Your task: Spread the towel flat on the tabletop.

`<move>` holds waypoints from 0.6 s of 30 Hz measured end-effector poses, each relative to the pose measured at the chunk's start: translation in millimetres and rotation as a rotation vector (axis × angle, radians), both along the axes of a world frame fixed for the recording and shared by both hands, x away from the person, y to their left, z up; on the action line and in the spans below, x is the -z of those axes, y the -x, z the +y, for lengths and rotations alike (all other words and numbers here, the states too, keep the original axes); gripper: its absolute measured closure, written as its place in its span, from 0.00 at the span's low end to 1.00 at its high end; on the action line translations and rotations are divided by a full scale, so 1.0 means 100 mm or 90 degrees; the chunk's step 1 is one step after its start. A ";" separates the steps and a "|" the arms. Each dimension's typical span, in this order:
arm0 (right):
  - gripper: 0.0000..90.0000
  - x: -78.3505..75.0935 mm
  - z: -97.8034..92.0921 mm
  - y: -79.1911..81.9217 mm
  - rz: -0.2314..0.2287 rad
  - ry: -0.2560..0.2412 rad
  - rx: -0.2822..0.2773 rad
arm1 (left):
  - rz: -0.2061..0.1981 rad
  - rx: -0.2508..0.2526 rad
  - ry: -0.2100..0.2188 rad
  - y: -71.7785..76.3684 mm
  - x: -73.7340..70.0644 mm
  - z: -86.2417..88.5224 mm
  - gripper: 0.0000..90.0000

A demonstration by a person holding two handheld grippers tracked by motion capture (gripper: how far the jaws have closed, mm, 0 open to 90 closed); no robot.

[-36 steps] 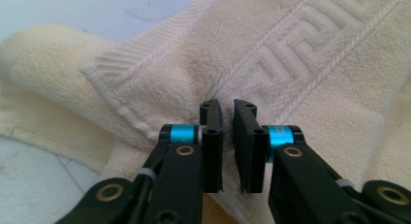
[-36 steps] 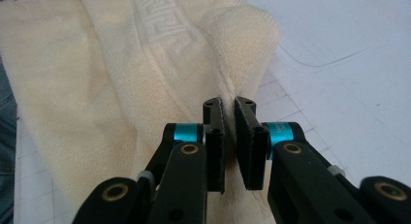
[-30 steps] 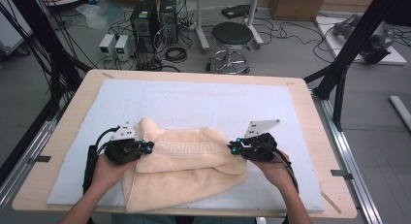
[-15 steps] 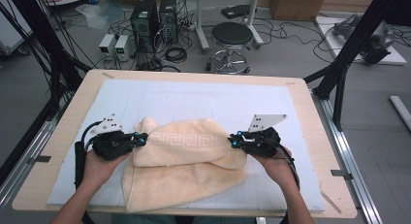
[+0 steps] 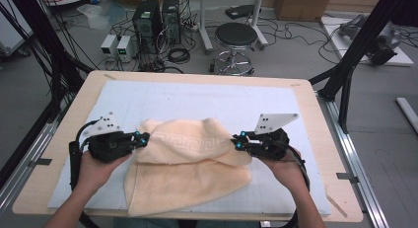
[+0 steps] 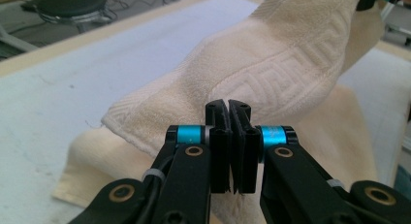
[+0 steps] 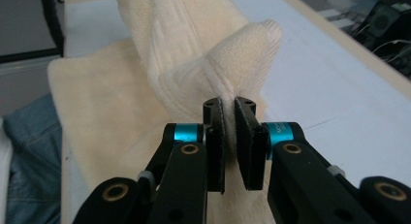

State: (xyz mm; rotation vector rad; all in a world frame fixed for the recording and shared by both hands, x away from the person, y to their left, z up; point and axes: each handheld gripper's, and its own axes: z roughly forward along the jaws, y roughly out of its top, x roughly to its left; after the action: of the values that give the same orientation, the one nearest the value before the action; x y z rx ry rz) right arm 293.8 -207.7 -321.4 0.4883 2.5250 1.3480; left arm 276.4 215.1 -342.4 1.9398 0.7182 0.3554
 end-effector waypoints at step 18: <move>0.59 -0.60 0.05 -1.51 0.009 -0.009 0.194 | -0.022 -0.188 0.006 -1.60 -0.69 -0.26 0.76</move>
State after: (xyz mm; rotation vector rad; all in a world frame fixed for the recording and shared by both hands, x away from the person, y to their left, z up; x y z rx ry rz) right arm 444.6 -202.6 -261.3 0.8475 2.3323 1.2514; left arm 436.6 188.9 -273.0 1.8151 0.9845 0.5632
